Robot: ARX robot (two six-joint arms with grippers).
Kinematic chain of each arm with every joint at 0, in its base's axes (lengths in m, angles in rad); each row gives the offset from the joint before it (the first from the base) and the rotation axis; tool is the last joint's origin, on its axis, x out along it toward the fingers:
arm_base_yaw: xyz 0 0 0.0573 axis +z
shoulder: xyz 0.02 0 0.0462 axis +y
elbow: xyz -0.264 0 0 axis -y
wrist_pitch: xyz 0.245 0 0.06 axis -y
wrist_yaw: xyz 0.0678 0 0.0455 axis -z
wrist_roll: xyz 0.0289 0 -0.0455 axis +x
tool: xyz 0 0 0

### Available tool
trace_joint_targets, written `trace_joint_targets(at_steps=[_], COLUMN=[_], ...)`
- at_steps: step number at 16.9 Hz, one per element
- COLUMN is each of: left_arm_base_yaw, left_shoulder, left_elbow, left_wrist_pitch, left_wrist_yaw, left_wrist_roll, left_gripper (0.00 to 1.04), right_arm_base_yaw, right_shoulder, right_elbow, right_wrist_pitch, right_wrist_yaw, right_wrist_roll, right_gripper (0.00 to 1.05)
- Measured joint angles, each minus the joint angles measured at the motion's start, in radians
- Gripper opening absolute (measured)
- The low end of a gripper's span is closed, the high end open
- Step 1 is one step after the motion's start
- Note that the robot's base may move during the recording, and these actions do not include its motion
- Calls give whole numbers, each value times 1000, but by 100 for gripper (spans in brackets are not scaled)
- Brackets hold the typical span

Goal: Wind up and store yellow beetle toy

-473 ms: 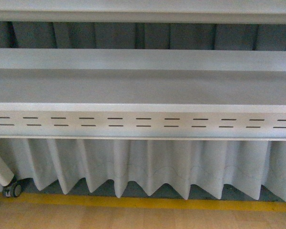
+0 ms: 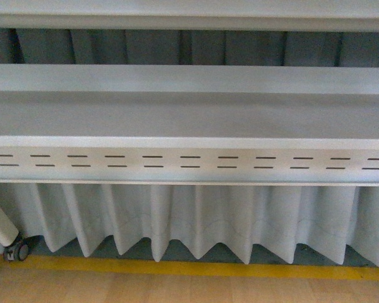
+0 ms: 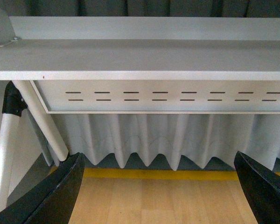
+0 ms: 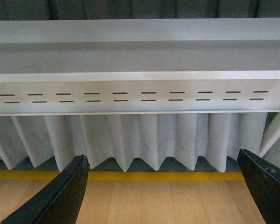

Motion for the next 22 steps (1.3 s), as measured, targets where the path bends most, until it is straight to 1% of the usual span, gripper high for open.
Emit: trace_joint_targets(at_steps=[22], left_arm_base_yaw=[0], left_shoulder=[0], left_elbow=[0], left_wrist_pitch=[0], left_wrist_yaw=[0], left_wrist_roll=[0], left_gripper=[98], right_arm_base_yaw=[0], right_shoulder=[0], right_elbow=[0], right_wrist_pitch=[0], right_wrist_yaw=[0], right_wrist_roll=[0], right_gripper=[98])
